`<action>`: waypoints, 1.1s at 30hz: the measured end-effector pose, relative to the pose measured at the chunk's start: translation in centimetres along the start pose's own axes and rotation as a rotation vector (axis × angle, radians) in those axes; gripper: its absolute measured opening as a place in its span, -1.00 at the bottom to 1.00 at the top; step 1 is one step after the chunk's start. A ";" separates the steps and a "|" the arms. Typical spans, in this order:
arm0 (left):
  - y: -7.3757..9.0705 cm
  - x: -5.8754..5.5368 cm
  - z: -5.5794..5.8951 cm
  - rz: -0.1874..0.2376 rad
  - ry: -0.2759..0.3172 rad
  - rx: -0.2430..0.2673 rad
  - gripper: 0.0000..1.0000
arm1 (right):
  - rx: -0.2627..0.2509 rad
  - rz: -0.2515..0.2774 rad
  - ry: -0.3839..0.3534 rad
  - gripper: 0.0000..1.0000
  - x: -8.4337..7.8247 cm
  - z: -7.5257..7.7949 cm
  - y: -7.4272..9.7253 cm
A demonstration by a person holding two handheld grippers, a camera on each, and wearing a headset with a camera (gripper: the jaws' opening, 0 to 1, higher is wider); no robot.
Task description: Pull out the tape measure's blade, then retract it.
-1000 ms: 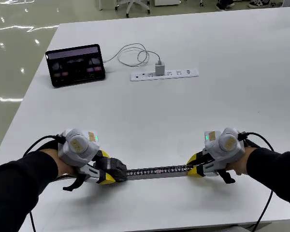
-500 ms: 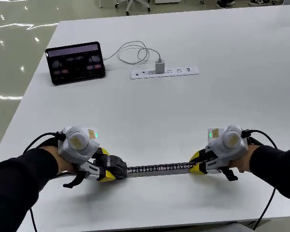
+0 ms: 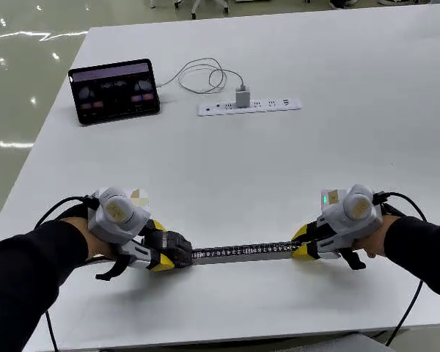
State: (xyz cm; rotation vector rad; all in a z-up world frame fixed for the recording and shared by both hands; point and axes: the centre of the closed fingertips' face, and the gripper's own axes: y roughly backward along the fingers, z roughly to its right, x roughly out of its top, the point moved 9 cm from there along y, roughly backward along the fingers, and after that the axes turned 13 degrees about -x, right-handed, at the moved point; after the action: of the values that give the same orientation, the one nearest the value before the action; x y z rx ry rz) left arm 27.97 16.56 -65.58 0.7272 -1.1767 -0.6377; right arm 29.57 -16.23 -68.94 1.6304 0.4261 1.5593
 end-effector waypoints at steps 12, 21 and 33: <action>0.0 0.1 0.2 0.002 0.004 0.002 -0.31 | -0.002 -0.009 0.000 -0.79 -0.6 0.3 0.5; 0.0 0.1 0.3 0.005 0.007 0.004 -0.31 | -0.003 -0.011 -0.003 -0.79 -1.0 0.5 0.8; 0.1 0.2 0.3 0.006 0.009 0.006 -0.31 | -0.006 -0.017 -0.007 -0.79 -1.5 0.7 1.2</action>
State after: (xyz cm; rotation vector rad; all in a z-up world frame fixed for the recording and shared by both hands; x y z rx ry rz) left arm 27.73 16.43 -65.38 0.7307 -1.1727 -0.6257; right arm 29.59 -18.26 -68.93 1.6235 0.4308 1.5402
